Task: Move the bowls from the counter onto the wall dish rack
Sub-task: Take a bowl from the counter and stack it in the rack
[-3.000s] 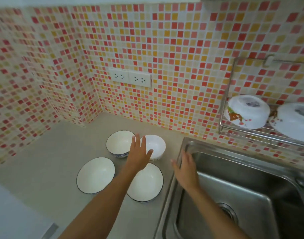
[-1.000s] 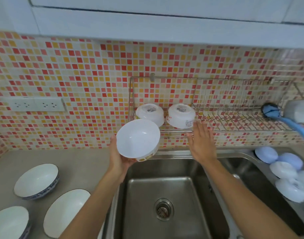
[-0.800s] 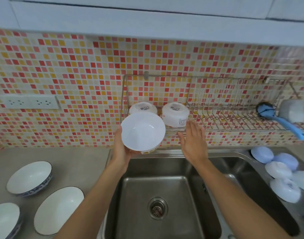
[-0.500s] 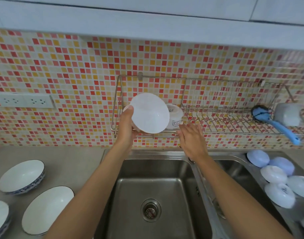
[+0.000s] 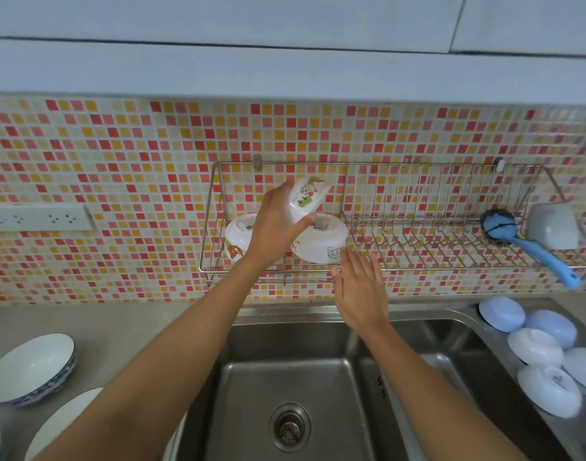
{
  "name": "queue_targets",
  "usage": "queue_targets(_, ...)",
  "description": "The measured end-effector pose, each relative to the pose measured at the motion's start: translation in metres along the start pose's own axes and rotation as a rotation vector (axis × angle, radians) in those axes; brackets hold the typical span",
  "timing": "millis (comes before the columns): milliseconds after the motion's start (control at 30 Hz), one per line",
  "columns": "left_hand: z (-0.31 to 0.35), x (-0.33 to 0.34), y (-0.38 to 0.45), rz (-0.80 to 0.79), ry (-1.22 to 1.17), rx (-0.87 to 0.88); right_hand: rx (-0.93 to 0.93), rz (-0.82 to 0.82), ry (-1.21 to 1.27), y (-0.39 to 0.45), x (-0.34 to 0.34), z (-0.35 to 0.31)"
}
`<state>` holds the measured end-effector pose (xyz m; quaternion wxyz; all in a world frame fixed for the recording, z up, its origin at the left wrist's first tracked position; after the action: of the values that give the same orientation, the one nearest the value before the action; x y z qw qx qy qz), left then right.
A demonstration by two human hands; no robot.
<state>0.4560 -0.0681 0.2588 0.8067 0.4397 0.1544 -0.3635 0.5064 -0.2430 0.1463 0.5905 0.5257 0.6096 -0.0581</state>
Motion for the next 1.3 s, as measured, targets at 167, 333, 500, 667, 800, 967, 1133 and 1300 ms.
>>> queue_targets(167,-0.002,0.029,0.014,-0.148,0.2,0.225,-0.007,0.019,0.0,0.0,0.002,0.003)
queue_targets(333,-0.022,0.059,0.013,-0.207,0.466,0.396,0.003,0.029,0.027,0.0,0.006,0.002)
queue_targets(500,-0.039,0.069,0.016,-0.216,0.461,0.367,-0.007,0.047,0.045,0.0,0.009,0.004)
queue_targets(667,-0.037,0.076,0.019,-0.314,0.53,0.455,-0.003,0.076,0.057,0.0,0.01,0.002)
queue_targets(800,-0.028,0.083,0.01,-0.376,0.526,0.507,0.023,0.083,0.069,-0.002,0.011,0.001)
queue_targets(967,-0.025,0.079,0.001,-0.338,0.481,0.356,0.035,0.086,0.082,-0.002,0.011,0.0)
queue_targets(1133,-0.033,0.081,-0.011,-0.459,0.559,0.275,0.04,0.088,0.075,-0.002,0.009,-0.002)
queue_targets(1300,-0.034,0.079,-0.013,-0.446,0.585,0.225,0.049,0.064,0.05,-0.002,0.009,-0.002)
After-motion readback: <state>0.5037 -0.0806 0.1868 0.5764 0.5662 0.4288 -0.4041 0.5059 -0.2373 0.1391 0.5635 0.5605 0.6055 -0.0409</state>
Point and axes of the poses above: each hand's wrist, its own y-axis towards the middle knuckle, its own x-axis out of the palm, z = x × y, the point moved 3 cm from there along y, towards the middle knuckle, and after that the axes turned 13 degrees about y, right-handed, at the moved point
